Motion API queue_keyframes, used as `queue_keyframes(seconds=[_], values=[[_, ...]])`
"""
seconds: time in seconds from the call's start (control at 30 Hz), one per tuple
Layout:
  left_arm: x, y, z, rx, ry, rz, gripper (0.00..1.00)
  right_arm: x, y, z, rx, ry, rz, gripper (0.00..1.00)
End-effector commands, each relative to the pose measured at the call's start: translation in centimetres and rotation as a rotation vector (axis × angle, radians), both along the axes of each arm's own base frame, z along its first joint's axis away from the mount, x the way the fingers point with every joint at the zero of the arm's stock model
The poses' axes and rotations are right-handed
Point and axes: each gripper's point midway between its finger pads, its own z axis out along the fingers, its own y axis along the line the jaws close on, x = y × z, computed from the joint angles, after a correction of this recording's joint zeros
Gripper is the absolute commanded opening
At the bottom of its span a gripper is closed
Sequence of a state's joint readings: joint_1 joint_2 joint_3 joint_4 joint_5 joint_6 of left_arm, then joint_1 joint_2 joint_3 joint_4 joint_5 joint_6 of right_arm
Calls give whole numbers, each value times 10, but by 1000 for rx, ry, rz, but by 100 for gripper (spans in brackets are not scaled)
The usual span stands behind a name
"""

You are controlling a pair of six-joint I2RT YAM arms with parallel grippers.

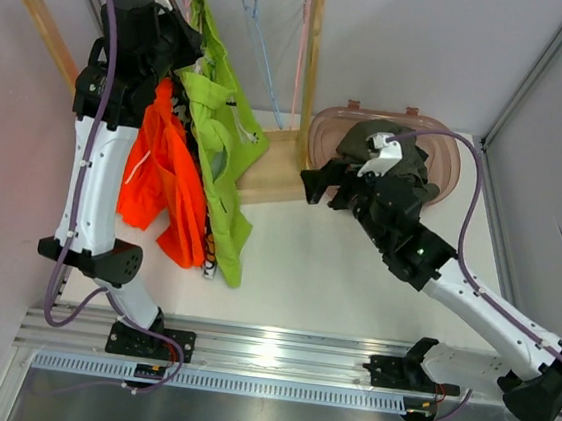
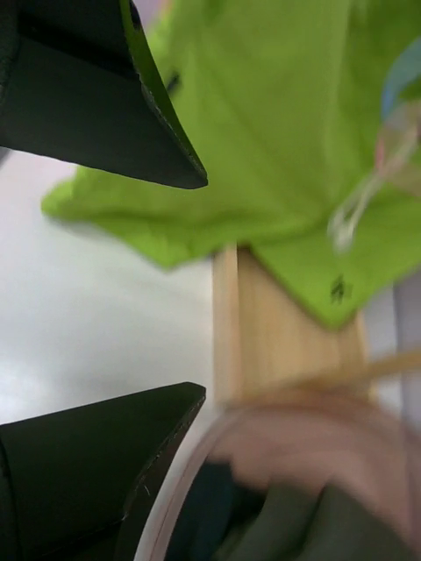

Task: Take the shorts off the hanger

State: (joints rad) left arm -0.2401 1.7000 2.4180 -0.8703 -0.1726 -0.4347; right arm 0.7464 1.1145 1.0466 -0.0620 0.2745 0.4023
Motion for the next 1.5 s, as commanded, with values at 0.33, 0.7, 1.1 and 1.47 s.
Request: queue_keyframes(seconds=[0.33, 0.7, 1.1, 1.47], values=[[-67, -48, 82, -186, -221, -183, 0, -90, 179, 97, 80, -191, 291, 99], [-101, -44, 72, -192, -193, -209, 0, -83, 215, 105, 77, -233, 258, 100], [-115, -43, 65, -214, -194, -230, 0, -93, 231, 99, 41, -240, 259, 1], [-89, -15, 72, -123, -258, -57, 0, -195, 210, 77, -35, -208, 289, 0]])
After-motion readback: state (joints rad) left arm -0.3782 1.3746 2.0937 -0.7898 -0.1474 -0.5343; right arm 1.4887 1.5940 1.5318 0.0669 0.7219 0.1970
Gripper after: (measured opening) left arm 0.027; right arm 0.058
